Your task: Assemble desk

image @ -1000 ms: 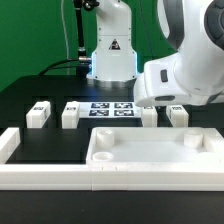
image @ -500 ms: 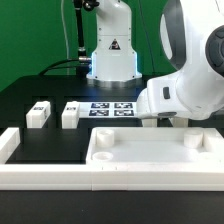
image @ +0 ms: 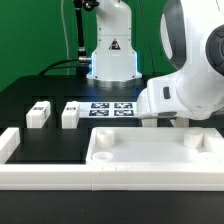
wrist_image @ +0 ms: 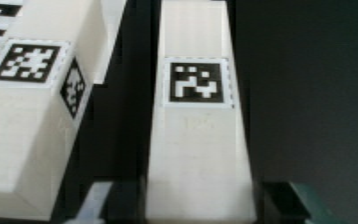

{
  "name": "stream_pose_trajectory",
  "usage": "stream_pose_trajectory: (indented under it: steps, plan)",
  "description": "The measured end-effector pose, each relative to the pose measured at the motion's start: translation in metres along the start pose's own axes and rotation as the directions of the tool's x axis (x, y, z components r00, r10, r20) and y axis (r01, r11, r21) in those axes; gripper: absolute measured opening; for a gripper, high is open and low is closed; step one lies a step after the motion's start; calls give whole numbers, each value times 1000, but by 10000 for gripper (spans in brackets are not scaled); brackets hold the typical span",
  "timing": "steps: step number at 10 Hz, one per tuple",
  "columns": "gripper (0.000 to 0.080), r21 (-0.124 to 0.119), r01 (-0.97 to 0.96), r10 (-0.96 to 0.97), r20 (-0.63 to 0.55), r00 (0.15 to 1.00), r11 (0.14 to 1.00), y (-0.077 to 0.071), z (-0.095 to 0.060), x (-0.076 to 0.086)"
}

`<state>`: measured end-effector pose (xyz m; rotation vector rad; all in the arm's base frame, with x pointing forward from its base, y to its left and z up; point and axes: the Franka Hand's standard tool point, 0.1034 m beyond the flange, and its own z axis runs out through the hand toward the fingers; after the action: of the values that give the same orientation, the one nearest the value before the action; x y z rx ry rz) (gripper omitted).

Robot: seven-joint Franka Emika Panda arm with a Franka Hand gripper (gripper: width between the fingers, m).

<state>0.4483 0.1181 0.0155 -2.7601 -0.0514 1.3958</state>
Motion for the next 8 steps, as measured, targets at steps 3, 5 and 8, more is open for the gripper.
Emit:
stream_pose_trajectory:
  steps: [3,5,8]
  plan:
    - [284,0,0,0,0,1000,1000,0,0,0]
    - [284,-7,33,-33,14,999,999,2,-19,-12]
    - [285,53,55,-55,-11,998,997,9,-80,-45]
